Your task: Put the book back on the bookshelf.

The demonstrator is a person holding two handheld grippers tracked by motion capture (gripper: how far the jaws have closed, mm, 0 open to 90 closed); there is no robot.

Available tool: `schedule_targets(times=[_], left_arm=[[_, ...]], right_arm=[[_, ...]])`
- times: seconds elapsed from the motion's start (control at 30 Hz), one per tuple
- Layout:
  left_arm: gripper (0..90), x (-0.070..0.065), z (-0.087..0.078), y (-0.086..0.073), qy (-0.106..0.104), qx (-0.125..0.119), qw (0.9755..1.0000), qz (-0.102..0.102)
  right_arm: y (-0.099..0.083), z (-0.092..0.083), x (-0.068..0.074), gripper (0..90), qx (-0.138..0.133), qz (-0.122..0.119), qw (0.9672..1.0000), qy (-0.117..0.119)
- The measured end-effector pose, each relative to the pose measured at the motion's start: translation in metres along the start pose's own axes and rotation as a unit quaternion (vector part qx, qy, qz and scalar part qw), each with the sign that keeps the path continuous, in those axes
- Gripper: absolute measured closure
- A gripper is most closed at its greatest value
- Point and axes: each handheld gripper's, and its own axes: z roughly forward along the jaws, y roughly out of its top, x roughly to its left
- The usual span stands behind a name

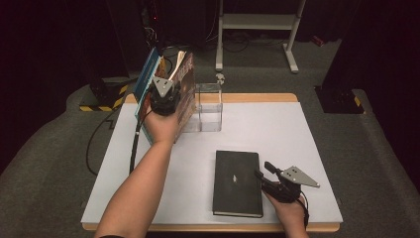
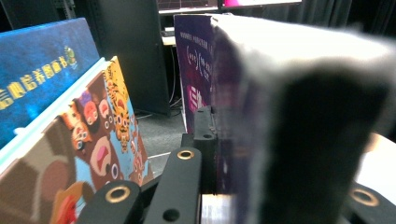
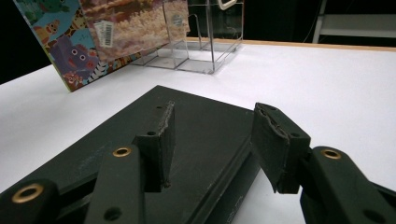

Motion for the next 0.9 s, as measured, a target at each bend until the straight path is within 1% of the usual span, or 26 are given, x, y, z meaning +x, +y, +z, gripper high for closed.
schedule_targets(times=[0.1,0.17,0.2,0.23,0.3,0.37,0.43,0.5,0.63,0.77,0.87,0.9], left_arm=[[84.0,-0.001,0.006,-0.004,-0.001,0.006,1.0,-0.004],[84.0,-0.003,0.009,-0.006,-0.002,0.009,1.0,0.001],[84.0,-0.003,0.011,-0.007,-0.002,0.006,1.0,-0.004],[84.0,-0.003,0.013,-0.007,-0.002,0.006,1.0,-0.003],[84.0,-0.004,0.016,-0.008,0.003,0.004,1.0,-0.001],[84.0,-0.003,0.018,-0.01,0.006,0.003,1.0,0.006],[84.0,-0.002,0.021,-0.011,0.009,0.003,0.9999,0.009],[84.0,0.0,0.024,-0.014,0.013,0.004,0.9999,0.006],[84.0,0.002,0.029,-0.021,0.019,0.009,0.9997,0.012],[84.0,0.002,0.033,-0.023,0.021,0.002,0.9997,0.009],[84.0,0.002,0.035,-0.023,0.023,-0.003,0.9996,0.014],[84.0,0.001,0.036,-0.023,0.022,-0.005,0.9996,0.013]], right_arm=[[0.0,0.0,0.0,49.4,-0.001,0.001,1.0,0.001],[0.0,0.0,0.0,49.4,-0.002,0.003,1.0,0.001],[0.0,0.0,0.0,49.5,-0.002,0.004,1.0,0.001],[0.0,0.0,0.0,49.5,-0.002,0.004,1.0,0.001],[0.0,0.0,0.0,49.5,-0.001,0.004,1.0,0.002],[-0.001,0.0,0.0,49.5,-0.001,0.004,1.0,0.002],[-0.001,0.001,0.001,49.5,0.0,0.004,1.0,0.003],[-0.001,0.001,0.0,49.5,0.0,0.004,1.0,0.004],[-0.001,0.0,0.0,49.6,0.0,0.005,1.0,0.004],[-0.001,0.0,0.0,49.6,-0.001,0.007,1.0,0.005],[-0.001,0.001,0.0,49.5,0.0,0.007,1.0,0.006],[-0.002,0.001,0.0,49.5,0.0,0.008,0.9999,0.006]])
